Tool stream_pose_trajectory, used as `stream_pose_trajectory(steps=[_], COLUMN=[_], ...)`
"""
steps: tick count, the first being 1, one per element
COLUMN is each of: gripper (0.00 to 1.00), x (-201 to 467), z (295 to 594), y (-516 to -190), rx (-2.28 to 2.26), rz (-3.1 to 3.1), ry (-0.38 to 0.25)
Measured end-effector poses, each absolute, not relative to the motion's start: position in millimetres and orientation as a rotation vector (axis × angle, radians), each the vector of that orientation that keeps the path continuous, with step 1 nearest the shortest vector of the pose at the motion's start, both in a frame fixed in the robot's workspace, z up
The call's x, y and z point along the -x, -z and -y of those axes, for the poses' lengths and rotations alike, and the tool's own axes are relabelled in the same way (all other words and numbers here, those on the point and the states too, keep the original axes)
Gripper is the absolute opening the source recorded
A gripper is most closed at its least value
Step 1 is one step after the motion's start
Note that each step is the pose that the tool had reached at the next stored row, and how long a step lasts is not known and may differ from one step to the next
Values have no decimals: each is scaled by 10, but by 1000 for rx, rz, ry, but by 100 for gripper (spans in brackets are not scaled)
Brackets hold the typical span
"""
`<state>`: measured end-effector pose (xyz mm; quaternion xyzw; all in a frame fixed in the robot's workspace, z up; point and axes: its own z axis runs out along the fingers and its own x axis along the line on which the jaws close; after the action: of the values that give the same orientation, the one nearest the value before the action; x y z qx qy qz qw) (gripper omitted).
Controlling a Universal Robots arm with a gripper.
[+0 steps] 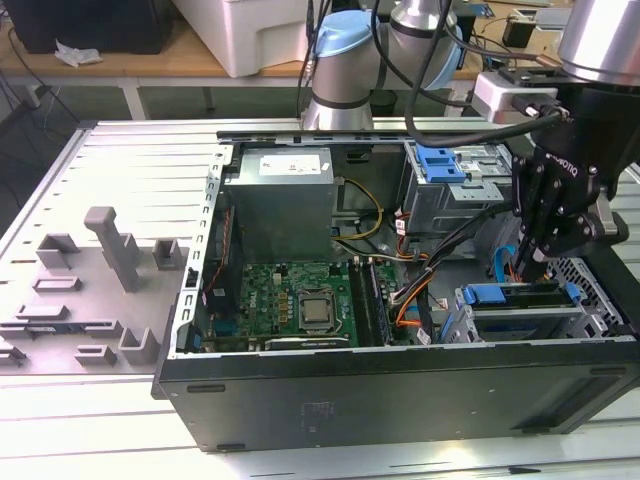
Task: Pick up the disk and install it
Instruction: 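Insert the second disk wire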
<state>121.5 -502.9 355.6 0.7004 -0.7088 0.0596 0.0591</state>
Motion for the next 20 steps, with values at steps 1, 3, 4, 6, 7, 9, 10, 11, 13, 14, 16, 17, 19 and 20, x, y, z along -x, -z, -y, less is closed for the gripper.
stream_pose_trajectory(steps=[1, 3, 4, 6, 7, 9, 10, 11, 13, 14, 16, 17, 19, 20], gripper=[16, 16, 16, 16, 16, 16, 16, 16, 16, 16, 16, 16, 16, 16], x=[-1215, -1215, -1215, -1215, -1215, -1215, -1215, -1215, -1215, -1215, -1215, -1215, -1219, -1220], z=[5029, 5030, 5031, 5031, 5031, 5032, 5032, 5033, 5033, 5033, 5033, 5033, 5033, 5033], y=[-3554, -3550, -3549, -3545, -3544, -3540, -3539, -3539, -3537, -3537, -3536, -3535, -3534, -3534], rx=[-2121, -2121, -2121, -2121, -2121, -2121, -2121, -2121, -2121, -2121, -2121, -2121, -2124, -2127], rz=[2147, 2147, 2147, 2147, 2147, 2147, 2147, 2147, 2147, 2147, 2147, 2147, 2144, 2142], ry=[-181, -180, -181, -181, -181, -180, -181, -180, -181, -181, -181, -180, -181, -181])
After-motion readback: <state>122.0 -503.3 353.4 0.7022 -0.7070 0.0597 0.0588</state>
